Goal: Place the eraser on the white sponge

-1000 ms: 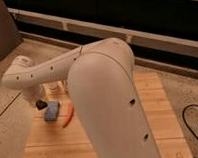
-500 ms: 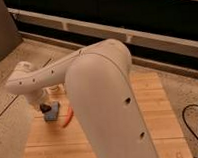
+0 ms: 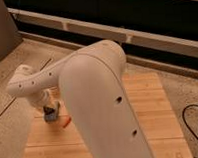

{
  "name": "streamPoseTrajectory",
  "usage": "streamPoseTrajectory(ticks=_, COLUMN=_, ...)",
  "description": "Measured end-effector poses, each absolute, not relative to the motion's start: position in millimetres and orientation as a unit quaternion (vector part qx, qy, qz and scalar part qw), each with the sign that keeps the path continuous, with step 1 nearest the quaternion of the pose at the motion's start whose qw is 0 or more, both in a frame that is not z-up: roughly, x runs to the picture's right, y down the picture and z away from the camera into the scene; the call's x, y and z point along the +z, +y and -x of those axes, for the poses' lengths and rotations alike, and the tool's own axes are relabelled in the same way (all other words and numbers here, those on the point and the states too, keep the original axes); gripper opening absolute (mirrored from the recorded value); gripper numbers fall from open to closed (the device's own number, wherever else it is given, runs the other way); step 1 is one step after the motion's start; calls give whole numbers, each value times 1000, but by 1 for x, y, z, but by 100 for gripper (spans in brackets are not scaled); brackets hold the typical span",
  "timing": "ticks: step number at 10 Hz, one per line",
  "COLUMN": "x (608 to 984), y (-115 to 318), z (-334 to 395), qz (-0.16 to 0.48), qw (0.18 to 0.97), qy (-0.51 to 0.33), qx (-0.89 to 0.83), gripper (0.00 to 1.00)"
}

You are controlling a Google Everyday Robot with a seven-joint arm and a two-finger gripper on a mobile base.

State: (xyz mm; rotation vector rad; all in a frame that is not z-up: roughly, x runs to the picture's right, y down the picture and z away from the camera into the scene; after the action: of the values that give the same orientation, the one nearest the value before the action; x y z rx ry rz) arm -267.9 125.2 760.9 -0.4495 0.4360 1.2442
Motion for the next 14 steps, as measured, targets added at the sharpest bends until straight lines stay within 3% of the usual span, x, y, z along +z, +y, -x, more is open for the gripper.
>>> streamPoseTrajectory(ticks=14, x=764, y=136, z=296, qz=227, qw=747, qy=209, qx=588, gripper=0)
